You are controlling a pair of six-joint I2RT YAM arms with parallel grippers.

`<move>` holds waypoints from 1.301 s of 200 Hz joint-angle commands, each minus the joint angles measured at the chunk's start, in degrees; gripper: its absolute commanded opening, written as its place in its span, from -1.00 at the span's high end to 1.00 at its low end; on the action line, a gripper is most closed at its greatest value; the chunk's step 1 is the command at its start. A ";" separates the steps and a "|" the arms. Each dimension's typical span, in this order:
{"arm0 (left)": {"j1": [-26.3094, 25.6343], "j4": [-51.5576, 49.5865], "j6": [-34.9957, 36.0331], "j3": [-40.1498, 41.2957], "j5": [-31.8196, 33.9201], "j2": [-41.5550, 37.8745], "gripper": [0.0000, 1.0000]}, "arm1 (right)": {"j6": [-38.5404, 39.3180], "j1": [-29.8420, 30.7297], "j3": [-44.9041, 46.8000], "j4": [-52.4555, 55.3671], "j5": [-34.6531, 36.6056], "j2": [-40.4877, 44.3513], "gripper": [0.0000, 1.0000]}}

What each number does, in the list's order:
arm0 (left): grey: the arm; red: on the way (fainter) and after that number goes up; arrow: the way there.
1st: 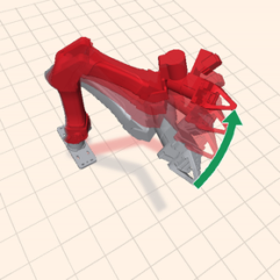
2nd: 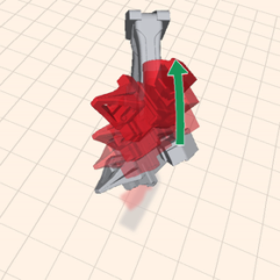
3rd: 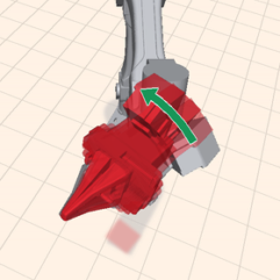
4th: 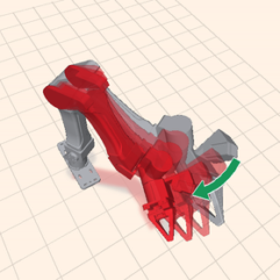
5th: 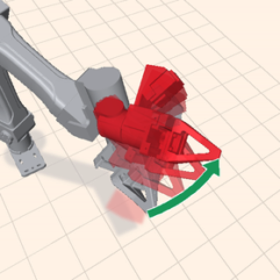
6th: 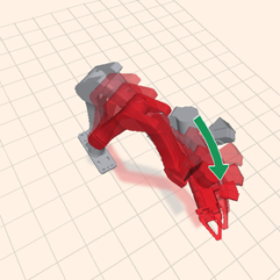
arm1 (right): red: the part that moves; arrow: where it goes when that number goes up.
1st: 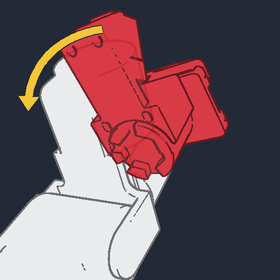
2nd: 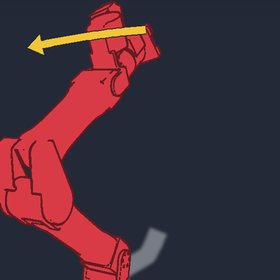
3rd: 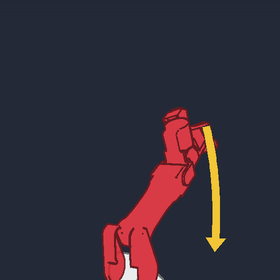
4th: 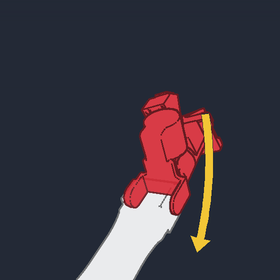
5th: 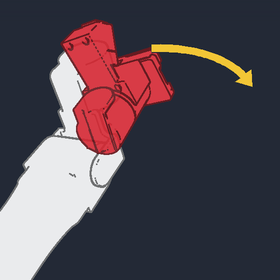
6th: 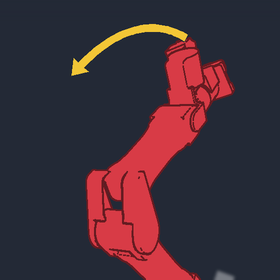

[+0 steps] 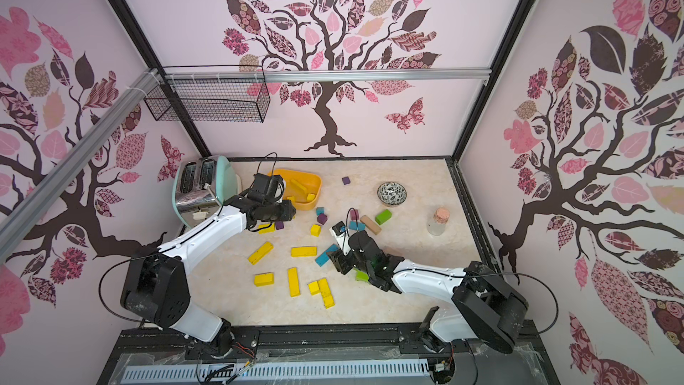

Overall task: Pick out the yellow building blocks
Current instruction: Place the building block in the storage box.

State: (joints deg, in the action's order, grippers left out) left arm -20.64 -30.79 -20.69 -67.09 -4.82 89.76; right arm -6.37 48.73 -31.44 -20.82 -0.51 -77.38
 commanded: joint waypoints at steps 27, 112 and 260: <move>4.10 2.84 -0.91 -1.46 -6.00 2.18 0.84 | -0.52 0.31 -4.35 1.39 -2.20 -1.66 -0.14; 5.69 0.75 3.61 -15.13 1.06 10.79 0.83 | -0.31 -1.19 -15.91 -1.28 -3.57 -9.93 -0.14; 13.83 5.39 -1.72 -23.12 -7.65 22.53 0.34 | -4.35 -3.47 -21.62 2.78 -4.99 -15.56 -0.09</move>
State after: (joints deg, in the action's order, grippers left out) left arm -8.10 -27.83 -19.73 -90.72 -9.04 113.78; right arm -9.26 44.99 -54.39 -18.57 -4.43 -94.13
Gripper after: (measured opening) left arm 0.337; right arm 0.548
